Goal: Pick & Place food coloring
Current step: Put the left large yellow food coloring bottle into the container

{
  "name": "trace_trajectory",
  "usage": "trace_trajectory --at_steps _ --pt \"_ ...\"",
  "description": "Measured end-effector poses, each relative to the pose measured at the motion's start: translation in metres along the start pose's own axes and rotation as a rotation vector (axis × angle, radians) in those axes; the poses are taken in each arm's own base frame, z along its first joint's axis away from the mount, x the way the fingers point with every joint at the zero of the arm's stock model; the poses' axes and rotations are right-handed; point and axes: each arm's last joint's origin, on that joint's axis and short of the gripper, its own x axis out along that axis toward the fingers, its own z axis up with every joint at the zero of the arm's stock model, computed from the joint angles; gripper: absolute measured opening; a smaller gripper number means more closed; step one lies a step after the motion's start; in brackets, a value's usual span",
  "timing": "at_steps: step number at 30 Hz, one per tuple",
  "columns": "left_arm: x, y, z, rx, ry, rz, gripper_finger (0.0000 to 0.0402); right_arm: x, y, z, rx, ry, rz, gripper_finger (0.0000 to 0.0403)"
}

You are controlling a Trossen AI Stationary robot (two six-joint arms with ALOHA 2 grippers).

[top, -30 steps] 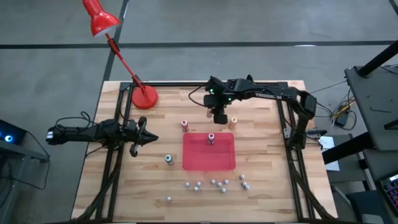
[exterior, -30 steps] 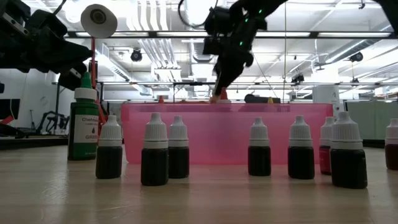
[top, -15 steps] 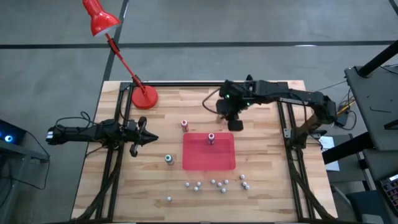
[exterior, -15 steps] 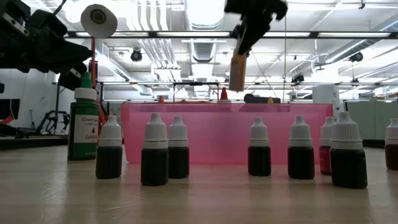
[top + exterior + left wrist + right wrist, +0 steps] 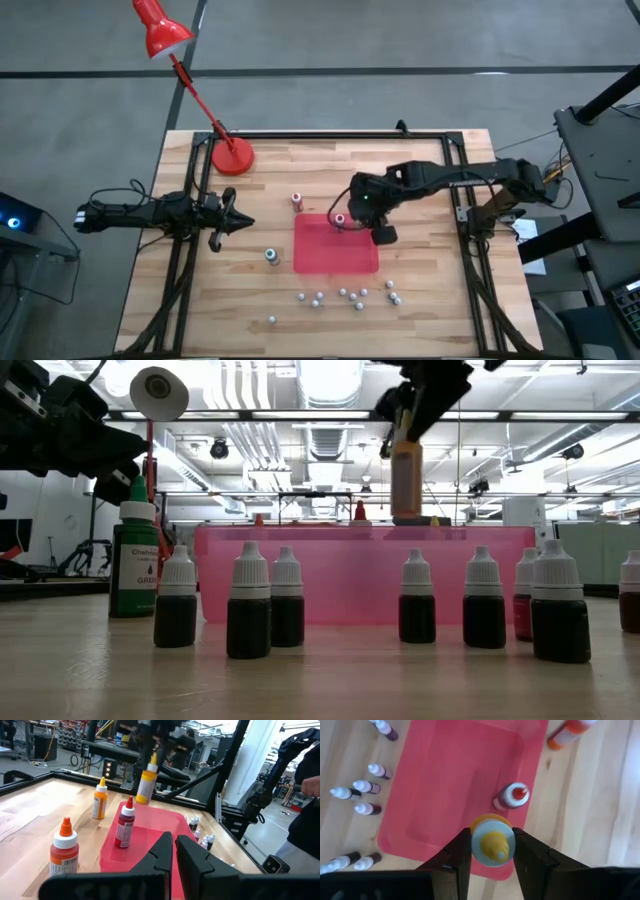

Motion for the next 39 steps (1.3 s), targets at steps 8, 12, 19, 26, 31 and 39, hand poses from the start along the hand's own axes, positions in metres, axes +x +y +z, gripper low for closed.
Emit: trace_trajectory --at_steps 8,12,19,26,31,39 --pt "0.0 0.0 0.0 0.0 0.0 0.0 0.0 0.023 0.0 -0.007 0.012 -0.004 -0.028 0.0109" --pt "0.0 0.0 0.0 0.0 0.0 0.0 0.0 0.037 -0.001 -0.012 0.02 0.042 -0.019 0.0109" --pt "0.0 0.0 0.0 0.0 0.0 0.0 0.0 0.052 -0.006 -0.011 0.009 0.061 -0.07 0.0109" --pt "0.0 0.0 0.0 0.0 0.001 0.0 0.0 0.058 -0.016 -0.013 0.041 0.07 -0.08 0.0109" --pt "0.0 0.0 0.0 0.0 0.001 0.0 0.0 0.06 -0.017 -0.014 0.047 0.071 -0.075 0.0109" --pt "0.0 0.0 0.0 0.0 0.001 0.0 0.0 0.068 -0.019 -0.02 0.077 0.052 -0.033 0.0109"
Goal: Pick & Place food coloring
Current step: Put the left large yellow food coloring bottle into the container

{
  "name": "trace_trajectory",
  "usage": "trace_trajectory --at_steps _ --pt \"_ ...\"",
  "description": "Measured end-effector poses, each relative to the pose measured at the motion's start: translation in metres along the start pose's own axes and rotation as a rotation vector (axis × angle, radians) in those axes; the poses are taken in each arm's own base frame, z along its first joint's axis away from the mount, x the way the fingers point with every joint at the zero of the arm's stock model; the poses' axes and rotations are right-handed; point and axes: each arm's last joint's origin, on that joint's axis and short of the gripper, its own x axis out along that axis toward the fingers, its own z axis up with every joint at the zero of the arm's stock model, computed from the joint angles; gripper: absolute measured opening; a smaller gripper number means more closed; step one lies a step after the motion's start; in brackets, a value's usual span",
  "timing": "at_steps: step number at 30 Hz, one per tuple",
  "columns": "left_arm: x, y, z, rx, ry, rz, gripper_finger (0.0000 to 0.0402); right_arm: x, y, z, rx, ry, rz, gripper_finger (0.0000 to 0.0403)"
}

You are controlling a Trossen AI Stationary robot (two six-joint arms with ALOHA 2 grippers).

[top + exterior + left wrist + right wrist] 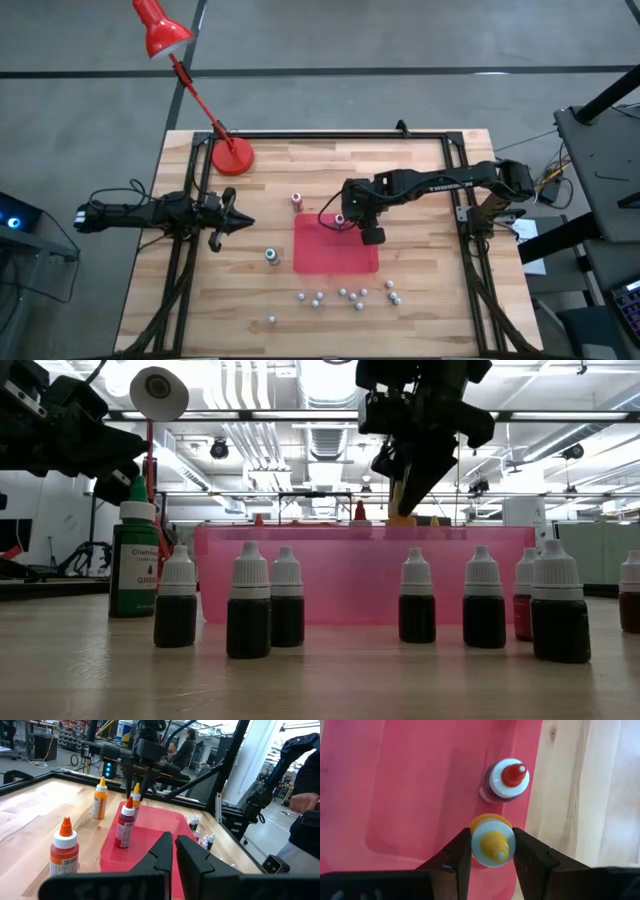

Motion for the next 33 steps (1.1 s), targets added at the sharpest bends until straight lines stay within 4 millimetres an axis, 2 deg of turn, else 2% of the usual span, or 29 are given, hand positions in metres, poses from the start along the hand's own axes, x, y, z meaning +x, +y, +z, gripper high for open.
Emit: trace_trajectory --at_steps 33 --pt "0.0 0.0 0.0 0.0 0.0 0.0 0.0 0.015 -0.004 -0.006 0.016 -0.051 0.011 0.0115"
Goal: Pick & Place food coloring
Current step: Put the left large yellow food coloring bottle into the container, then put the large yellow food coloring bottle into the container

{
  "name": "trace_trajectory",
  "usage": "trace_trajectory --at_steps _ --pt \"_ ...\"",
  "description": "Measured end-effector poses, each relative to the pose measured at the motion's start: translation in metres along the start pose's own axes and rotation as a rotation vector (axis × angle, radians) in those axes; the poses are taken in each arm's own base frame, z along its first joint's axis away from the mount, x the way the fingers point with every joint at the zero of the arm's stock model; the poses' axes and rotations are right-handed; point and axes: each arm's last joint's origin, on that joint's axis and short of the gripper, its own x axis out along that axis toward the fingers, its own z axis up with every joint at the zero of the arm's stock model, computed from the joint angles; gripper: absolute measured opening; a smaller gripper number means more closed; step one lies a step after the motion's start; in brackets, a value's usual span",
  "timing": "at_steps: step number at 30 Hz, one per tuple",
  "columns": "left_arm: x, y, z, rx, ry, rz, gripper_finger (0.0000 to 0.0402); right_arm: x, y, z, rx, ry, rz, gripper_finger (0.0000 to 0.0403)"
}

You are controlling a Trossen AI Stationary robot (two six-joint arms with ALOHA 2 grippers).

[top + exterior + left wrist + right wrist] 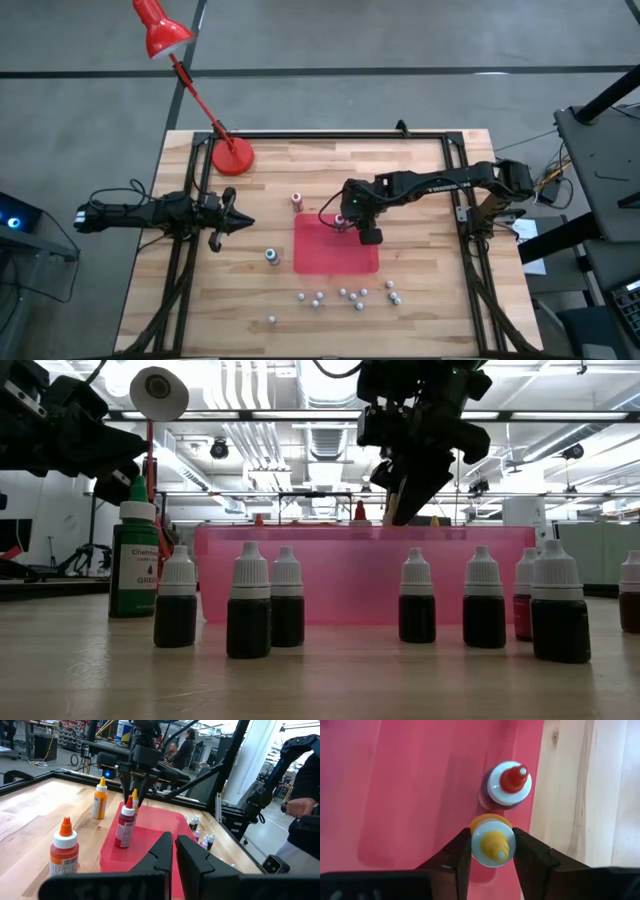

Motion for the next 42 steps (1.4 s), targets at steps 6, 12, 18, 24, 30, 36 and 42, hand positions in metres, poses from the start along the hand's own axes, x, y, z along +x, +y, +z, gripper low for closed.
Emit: trace_trajectory --at_steps 6,12,18,24,30,36,42 --pt "0.0 0.0 0.0 0.0 0.0 0.0 0.0 0.001 0.0 0.001 -0.002 -0.016 -0.002 0.0158" --pt "0.0 0.0 0.0 0.0 0.001 0.0 0.0 0.0 0.0 0.001 -0.004 -0.015 -0.002 0.0191" --pt "0.0 0.0 0.0 0.0 0.001 0.0 0.0 -0.011 0.001 0.005 -0.001 -0.046 -0.007 0.02" --pt "0.0 0.0 0.0 0.0 0.001 0.0 0.0 -0.034 0.002 0.008 -0.001 -0.107 -0.018 0.02" --pt "0.0 0.0 0.0 0.0 0.001 0.0 0.0 -0.062 0.003 0.011 0.012 -0.163 -0.027 0.0201" --pt "0.0 0.0 0.0 0.0 0.0 0.001 0.0 -0.089 -0.001 0.011 0.026 -0.241 -0.052 0.0201" --pt "0.0 0.0 0.0 0.0 0.001 0.0 0.0 -0.099 -0.018 -0.001 0.105 -0.232 -0.086 0.0201"
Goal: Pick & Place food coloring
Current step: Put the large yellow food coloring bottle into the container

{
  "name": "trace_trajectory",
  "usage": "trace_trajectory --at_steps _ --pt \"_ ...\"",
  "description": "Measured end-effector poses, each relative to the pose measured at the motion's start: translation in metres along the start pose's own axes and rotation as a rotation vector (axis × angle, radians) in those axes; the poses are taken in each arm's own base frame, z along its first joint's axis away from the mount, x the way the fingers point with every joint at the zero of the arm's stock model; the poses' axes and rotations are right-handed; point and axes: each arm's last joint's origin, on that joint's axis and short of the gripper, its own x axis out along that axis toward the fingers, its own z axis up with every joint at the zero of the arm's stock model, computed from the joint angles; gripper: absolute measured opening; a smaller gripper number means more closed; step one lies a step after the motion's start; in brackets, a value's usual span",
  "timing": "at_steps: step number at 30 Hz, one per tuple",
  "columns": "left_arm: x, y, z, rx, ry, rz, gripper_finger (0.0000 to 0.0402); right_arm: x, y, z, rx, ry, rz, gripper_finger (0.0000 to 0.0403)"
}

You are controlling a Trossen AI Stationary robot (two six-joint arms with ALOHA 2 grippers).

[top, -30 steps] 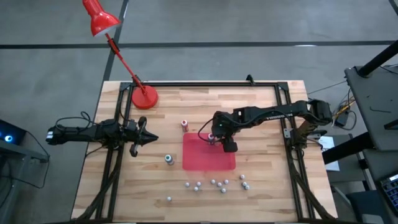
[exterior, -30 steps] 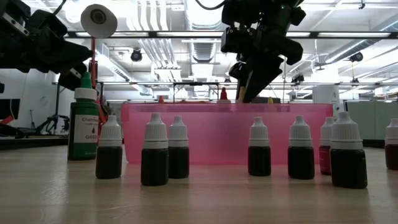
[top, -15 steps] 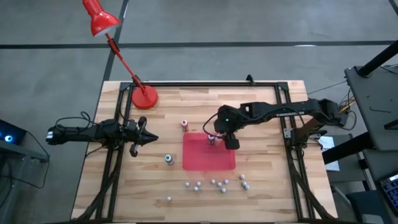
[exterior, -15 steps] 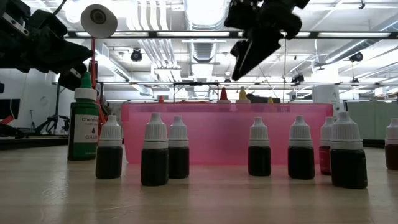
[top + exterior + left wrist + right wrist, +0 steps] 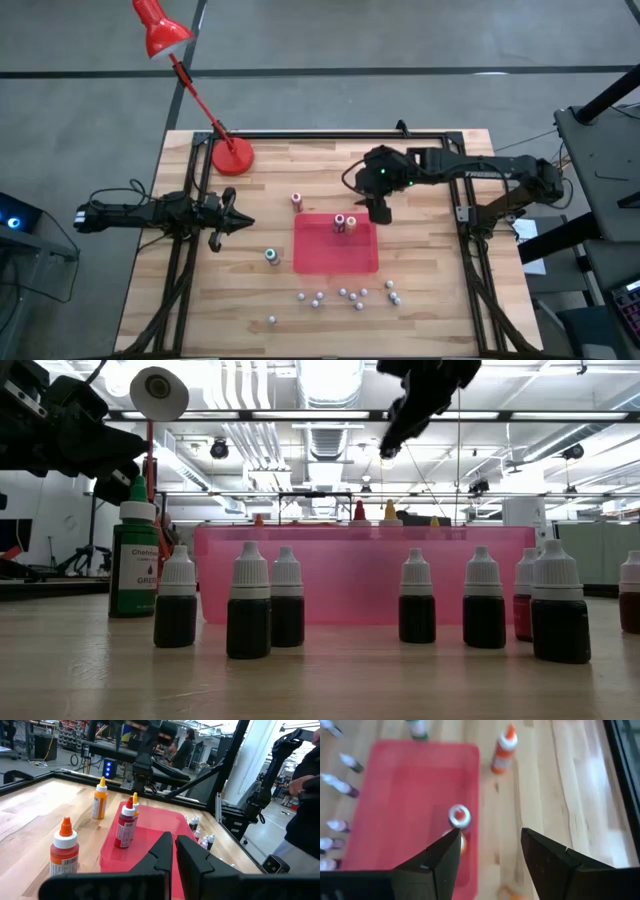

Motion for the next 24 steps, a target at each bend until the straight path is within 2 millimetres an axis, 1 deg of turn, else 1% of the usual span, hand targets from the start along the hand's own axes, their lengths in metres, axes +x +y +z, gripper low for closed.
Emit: trace_trajectory --at_steps 9,17,24 --pt "0.0 0.0 0.0 0.0 0.0 0.001 0.0 0.008 -0.019 -0.021 0.007 0.113 -0.024 0.0201" --pt "0.0 0.0 0.0 0.0 0.0 0.0 0.0 0.002 -0.042 -0.037 0.02 0.218 -0.036 0.0201" --pt "0.0 0.0 0.0 0.0 0.0 0.0 0.0 0.003 -0.044 -0.044 0.04 0.249 0.019 0.0201"
